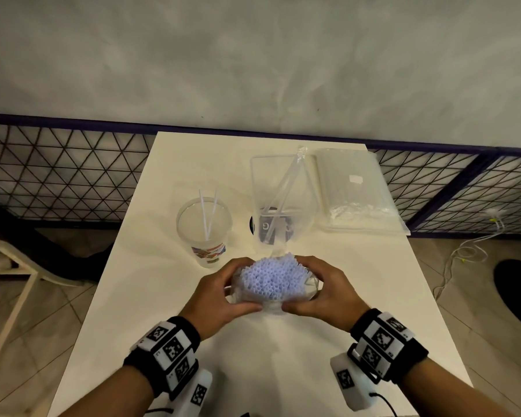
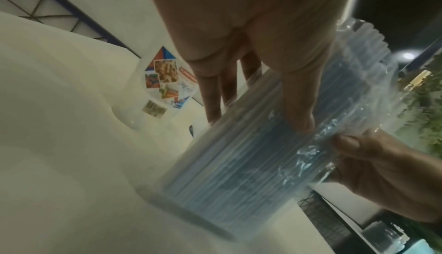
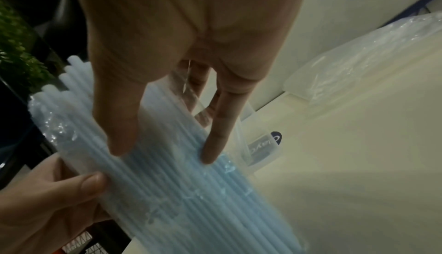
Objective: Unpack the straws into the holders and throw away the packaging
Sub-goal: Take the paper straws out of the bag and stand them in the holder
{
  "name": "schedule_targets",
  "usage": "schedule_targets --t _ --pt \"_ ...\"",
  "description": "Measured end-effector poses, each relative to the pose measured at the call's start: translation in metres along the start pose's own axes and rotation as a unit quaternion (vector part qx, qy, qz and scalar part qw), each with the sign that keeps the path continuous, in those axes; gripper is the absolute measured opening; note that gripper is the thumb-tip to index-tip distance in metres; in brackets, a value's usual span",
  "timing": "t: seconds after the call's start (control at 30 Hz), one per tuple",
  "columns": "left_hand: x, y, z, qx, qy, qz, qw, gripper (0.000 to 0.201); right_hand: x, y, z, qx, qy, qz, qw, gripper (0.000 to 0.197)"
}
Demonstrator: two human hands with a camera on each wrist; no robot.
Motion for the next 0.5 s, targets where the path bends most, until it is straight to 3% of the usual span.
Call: schedule_targets --t 0.33,0.5 --pt "-0.001 -0.005 0.040 -0.081 0.017 0.000 0.997 0.074 0.026 -0.006 -0.023 0.062 -0.011 0.043 0.997 0.061" --pt "0.003 -0.008 0.054 -0.089 0.007 0.008 0.996 0.085 0.032 -0.007 -0.032 0.080 0.011 0.054 0.995 0.049"
Point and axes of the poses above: each hand's wrist, its own y-axis away from the middle knuckle, its own x-axis out of the palm, z = x × y, the point moved 6 cm from there along -y, towards the middle knuckle, and after that the axes turned 11 degrees about y, right-handed, at the moved point
